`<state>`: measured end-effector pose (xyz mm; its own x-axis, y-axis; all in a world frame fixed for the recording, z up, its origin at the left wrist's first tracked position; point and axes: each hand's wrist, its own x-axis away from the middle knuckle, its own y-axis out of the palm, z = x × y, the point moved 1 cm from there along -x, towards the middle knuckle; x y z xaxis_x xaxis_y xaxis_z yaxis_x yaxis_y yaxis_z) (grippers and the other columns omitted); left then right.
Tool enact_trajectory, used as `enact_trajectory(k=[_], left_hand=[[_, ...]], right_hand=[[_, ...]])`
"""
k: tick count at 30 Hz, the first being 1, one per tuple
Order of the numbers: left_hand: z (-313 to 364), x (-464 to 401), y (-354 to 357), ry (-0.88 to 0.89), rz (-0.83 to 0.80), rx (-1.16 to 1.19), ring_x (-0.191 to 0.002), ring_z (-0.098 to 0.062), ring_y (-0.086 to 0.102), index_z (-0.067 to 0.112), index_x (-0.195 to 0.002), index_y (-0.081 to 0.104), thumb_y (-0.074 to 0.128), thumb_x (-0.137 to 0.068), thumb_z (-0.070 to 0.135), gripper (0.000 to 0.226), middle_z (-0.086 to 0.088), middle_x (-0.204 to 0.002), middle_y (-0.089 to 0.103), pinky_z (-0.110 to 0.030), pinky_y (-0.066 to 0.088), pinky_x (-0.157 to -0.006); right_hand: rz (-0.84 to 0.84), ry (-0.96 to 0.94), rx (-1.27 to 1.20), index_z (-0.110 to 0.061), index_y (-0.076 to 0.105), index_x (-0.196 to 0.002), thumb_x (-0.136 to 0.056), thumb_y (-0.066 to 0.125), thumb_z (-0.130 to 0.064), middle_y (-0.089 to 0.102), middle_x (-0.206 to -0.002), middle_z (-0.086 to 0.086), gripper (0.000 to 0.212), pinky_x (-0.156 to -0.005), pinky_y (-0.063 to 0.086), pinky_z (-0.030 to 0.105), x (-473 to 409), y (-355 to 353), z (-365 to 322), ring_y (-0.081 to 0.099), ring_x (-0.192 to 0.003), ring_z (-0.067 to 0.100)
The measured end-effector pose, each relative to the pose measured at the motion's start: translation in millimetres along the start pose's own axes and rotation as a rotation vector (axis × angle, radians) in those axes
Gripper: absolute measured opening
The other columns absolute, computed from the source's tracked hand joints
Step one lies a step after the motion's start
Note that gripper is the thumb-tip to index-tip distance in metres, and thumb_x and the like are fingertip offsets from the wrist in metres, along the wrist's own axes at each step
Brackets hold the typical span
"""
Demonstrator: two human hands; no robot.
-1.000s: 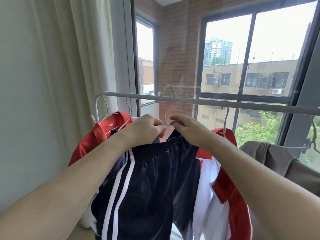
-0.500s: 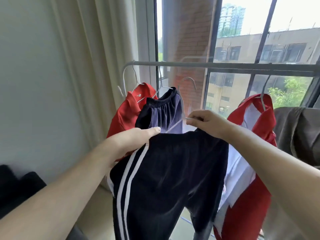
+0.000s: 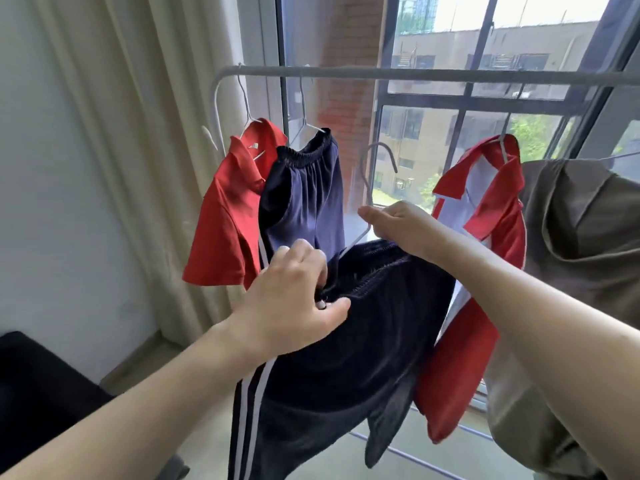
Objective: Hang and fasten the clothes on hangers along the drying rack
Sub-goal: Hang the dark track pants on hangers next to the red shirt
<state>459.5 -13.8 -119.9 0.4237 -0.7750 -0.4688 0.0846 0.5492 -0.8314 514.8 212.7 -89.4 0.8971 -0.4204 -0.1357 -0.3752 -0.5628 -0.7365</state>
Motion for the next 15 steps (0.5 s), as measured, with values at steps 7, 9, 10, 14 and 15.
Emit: enact_trajectory(k=[7,9,10,14,15], left_hand=[[-13,-30,9,-0.313,-0.259,0.002,-0.088,-0.029,0.061,0.023,-0.093,0.059,0.048,-0.096,0.032,0.015,-0.001,-0.09,0.064,-0.041,0.051,-0.079],[-23,-28,5,-0.315,-0.315,-0.037,-0.084,-0.028,0.061,0.023,-0.085,0.059,0.047,-0.097,0.029,0.018,0.001,-0.082,0.063,-0.038,0.049,-0.074],[-22,-30,5,-0.304,-0.334,-0.046,-0.083,-0.026,0.061,0.023,-0.086,0.059,0.048,-0.098,0.031,0.019,0.003,-0.081,0.063,-0.036,0.048,-0.072],[-9,-43,15,-0.269,-0.22,0.064,-0.08,-0.026,0.06,0.024,-0.083,0.059,0.044,-0.101,0.033,0.025,0.005,-0.078,0.063,-0.036,0.044,-0.068],[-7,-47,19,-0.253,-0.17,0.099,-0.074,-0.026,0.059,0.022,-0.077,0.056,0.043,-0.101,0.032,0.029,0.005,-0.07,0.06,-0.035,0.041,-0.063]], right_hand=[[-0.034,-0.028,0.019,-0.014,0.055,-0.065,-0.089,0.042,-0.068,0.037,-0.055,0.001,0.061,-0.052,0.029,0.028,4,2,-9,0.03,-0.045,0.015],[-0.063,-0.038,0.057,-0.016,0.057,-0.063,-0.089,0.042,-0.068,0.04,-0.056,0.002,0.06,-0.052,0.032,0.024,6,-2,-10,0.034,-0.046,0.014],[-0.065,-0.045,0.066,-0.017,0.057,-0.061,-0.089,0.043,-0.067,0.041,-0.055,0.0,0.059,-0.052,0.032,0.02,7,-5,-9,0.036,-0.045,0.012],[-0.105,-0.07,0.033,-0.014,0.064,-0.067,-0.091,0.046,-0.061,0.041,-0.046,-0.011,0.056,-0.047,0.032,0.012,5,-5,-17,0.035,-0.039,0.004],[-0.109,-0.069,0.01,-0.013,0.067,-0.072,-0.092,0.047,-0.059,0.048,-0.05,-0.013,0.053,-0.052,0.038,0.013,6,-11,-16,0.043,-0.044,0.004]])
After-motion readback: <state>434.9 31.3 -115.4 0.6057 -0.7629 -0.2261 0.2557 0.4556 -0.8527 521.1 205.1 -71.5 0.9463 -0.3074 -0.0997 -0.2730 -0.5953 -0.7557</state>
